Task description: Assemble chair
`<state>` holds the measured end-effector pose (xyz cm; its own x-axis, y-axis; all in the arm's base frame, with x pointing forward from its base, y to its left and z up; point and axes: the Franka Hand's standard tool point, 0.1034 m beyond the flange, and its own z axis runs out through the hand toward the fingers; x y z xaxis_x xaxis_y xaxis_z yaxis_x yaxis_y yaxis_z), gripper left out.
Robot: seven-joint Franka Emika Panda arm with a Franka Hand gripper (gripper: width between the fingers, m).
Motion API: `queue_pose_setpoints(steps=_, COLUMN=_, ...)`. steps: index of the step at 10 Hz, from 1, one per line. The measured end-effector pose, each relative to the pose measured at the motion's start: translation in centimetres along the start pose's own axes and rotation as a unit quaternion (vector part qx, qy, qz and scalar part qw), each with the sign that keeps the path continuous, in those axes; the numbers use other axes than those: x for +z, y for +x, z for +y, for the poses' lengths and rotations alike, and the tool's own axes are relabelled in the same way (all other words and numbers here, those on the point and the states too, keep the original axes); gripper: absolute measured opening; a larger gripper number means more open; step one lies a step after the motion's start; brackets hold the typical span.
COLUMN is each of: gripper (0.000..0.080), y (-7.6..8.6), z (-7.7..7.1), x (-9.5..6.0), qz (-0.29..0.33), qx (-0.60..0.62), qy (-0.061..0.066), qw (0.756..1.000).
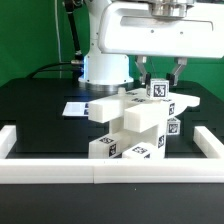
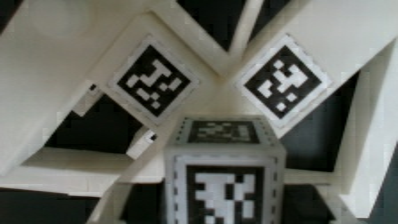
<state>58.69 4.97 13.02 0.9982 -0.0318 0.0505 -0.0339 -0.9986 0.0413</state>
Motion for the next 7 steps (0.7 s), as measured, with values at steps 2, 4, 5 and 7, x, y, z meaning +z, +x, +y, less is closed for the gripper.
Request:
queue_pose_setpoints(steps=2, gripper=0.029, y=0.0, z=0.0, x=0.0, qz=0.0, qx=0.054, qy=0.0, qw=0.999)
queue_pose_setpoints(steps=4, gripper=0.029, y=-0.01, z=-0.05, x=0.01, qz=0.0, qx=0.132, qy=0.0, qw=0.991)
queue_pose_setpoints(steps=5, gripper=0.029, y=-0.01, z=-0.05, x=0.01, qz=0.0, qx=0.159, qy=0.0, qw=0.987)
queue_pose_setpoints(steps=7, gripper=0.029, y=-0.02, z=-0.12, x=0.02, qz=0.0, qx=0.223, qy=0.001, qw=0.975)
